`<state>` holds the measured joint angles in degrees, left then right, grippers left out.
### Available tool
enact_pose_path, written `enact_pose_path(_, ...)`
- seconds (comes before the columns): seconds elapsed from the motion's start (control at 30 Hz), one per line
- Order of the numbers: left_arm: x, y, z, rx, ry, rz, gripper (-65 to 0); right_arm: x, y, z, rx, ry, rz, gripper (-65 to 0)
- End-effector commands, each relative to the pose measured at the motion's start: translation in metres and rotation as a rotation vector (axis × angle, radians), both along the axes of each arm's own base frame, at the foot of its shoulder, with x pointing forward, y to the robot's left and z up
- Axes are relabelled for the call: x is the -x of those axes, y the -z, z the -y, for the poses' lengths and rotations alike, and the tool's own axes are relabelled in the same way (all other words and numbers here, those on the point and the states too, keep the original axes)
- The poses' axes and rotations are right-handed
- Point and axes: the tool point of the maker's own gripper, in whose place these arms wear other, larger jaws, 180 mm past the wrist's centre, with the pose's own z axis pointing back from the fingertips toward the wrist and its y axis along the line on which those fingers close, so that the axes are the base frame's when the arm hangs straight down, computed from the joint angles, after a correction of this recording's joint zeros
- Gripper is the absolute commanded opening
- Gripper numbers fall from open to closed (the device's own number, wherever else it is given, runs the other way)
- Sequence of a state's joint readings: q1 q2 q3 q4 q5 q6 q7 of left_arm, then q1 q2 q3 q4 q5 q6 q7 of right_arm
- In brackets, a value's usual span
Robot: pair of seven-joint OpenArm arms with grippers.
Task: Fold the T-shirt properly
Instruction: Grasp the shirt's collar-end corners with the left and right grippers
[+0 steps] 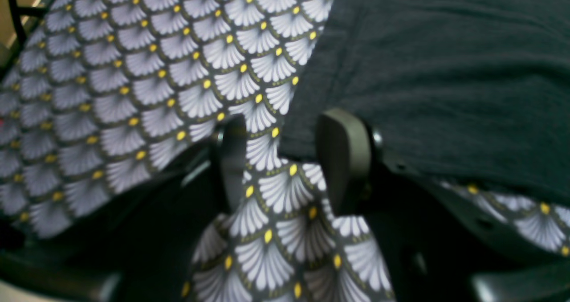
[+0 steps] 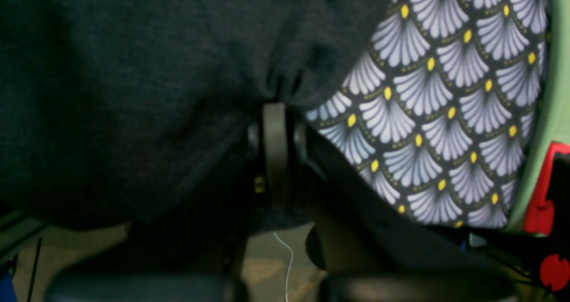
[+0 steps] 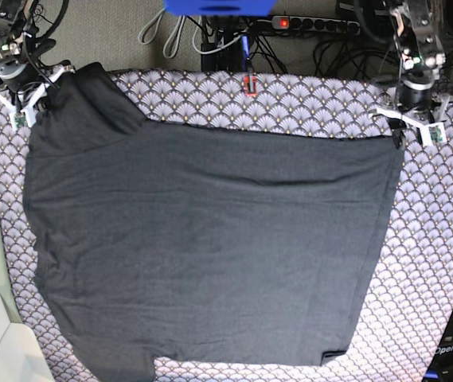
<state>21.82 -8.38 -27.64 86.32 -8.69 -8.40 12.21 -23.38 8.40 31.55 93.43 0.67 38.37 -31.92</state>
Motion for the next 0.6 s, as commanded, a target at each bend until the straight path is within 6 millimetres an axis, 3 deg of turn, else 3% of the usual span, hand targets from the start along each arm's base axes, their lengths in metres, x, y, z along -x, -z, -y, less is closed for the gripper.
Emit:
enact_pose_path(0.0, -0.003, -0.005, -0.005, -0.011, -0.008, 0.023, -36.6, 0.011, 0.006, 0.0, 0.009, -0.018, -0.056, -65.0)
enact_pose_path(0.57, -0.017, 0.011, -0.003, 0.031, -0.029, 0.011, -36.6, 0.013, 0.007, 0.0, 0.009, -0.018, -0.062, -65.0)
